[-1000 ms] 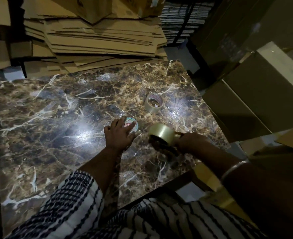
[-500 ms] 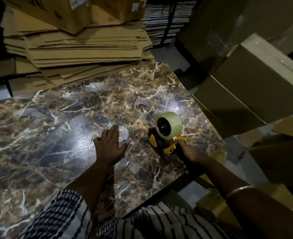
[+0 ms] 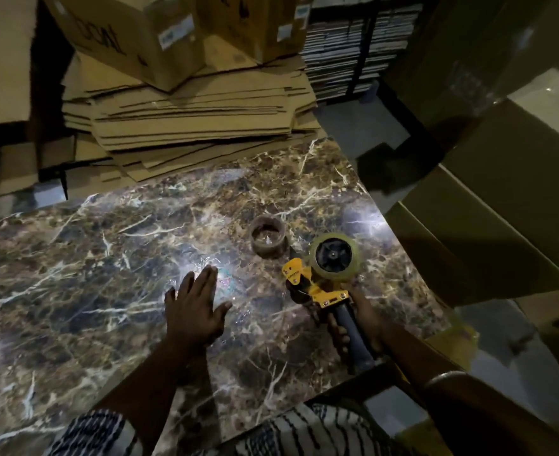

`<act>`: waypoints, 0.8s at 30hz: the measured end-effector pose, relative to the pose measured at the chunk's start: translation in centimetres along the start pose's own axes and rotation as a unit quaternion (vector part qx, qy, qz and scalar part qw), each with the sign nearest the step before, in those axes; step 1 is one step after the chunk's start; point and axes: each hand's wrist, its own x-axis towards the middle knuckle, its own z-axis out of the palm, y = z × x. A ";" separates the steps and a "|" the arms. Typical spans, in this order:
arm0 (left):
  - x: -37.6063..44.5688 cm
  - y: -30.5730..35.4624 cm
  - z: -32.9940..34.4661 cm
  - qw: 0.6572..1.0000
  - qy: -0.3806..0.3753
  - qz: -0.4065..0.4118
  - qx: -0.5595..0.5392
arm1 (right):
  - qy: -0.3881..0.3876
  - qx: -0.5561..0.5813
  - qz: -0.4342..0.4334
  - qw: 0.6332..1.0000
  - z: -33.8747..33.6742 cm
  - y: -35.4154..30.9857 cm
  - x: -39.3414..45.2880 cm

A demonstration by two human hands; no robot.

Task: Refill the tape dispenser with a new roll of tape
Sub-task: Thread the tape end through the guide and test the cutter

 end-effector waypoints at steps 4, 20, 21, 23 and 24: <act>-0.6 1.7 -0.1 0.998 -0.030 -0.057 0.001 | -0.033 -0.075 0.027 0.996 -1.8 -1.8 1.1; -2.0 5.6 -1.0 0.969 -0.134 -0.199 -0.065 | 0.406 -0.567 -0.271 0.663 1.2 -5.4 -1.3; -1.9 5.5 -1.1 0.963 -0.147 -0.215 -0.068 | 0.410 -0.593 -0.287 0.632 2.1 -5.7 -1.8; -1.5 6.1 -3.1 0.960 -0.140 -0.228 -0.085 | 0.387 -0.657 -0.301 0.573 4.2 -6.3 -2.0; -1.2 6.5 -4.4 0.964 -0.118 -0.221 -0.088 | 0.373 -0.675 -0.321 0.549 5.5 -6.9 -1.8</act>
